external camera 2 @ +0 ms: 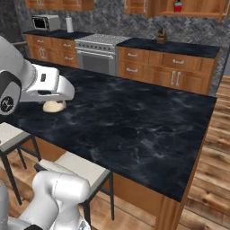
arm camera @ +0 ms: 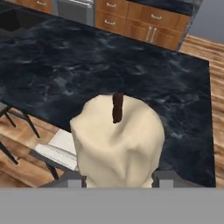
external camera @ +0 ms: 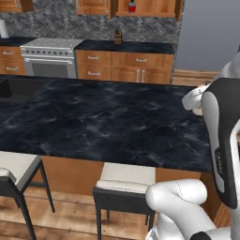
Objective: Get the candle and the liquor from the cabinet and move them to the dining counter.
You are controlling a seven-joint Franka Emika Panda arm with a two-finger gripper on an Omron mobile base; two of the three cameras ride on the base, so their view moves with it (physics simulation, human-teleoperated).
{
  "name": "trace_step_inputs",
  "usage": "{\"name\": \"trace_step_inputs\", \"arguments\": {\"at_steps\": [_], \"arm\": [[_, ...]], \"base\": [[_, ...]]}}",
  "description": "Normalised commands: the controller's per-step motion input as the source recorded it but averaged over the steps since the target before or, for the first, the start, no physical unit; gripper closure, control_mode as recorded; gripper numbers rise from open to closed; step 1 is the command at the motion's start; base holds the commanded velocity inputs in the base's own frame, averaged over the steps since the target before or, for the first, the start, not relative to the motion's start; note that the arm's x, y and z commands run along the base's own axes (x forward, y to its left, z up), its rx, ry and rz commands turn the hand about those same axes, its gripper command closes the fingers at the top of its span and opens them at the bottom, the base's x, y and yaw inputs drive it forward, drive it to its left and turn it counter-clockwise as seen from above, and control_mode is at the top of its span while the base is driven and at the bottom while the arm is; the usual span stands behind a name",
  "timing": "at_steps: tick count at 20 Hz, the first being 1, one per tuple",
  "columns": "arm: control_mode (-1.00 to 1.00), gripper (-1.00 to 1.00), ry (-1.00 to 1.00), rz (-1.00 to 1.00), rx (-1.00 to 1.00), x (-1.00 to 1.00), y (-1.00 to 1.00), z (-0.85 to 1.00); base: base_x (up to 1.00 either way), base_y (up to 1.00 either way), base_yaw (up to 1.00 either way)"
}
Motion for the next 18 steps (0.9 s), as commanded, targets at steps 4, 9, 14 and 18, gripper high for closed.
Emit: {"name": "trace_step_inputs", "arguments": {"at_steps": [4,9,14,18], "arm": [[-1.0,1.0,0.13,0.1,0.0,1.0,-0.13,-0.58],[-1.0,1.0,0.19,0.05,-0.01,1.0,0.0,-0.88],[-1.0,1.0,0.21,0.0,0.0,1.0,0.0,-0.78],[-1.0,1.0,0.14,0.0,0.0,1.0,-0.02,-0.73]], "base": [[0.0,0.0,0.0],[0.0,0.0,0.0],[0.0,0.0,0.0],[0.0,0.0,0.0]]}}
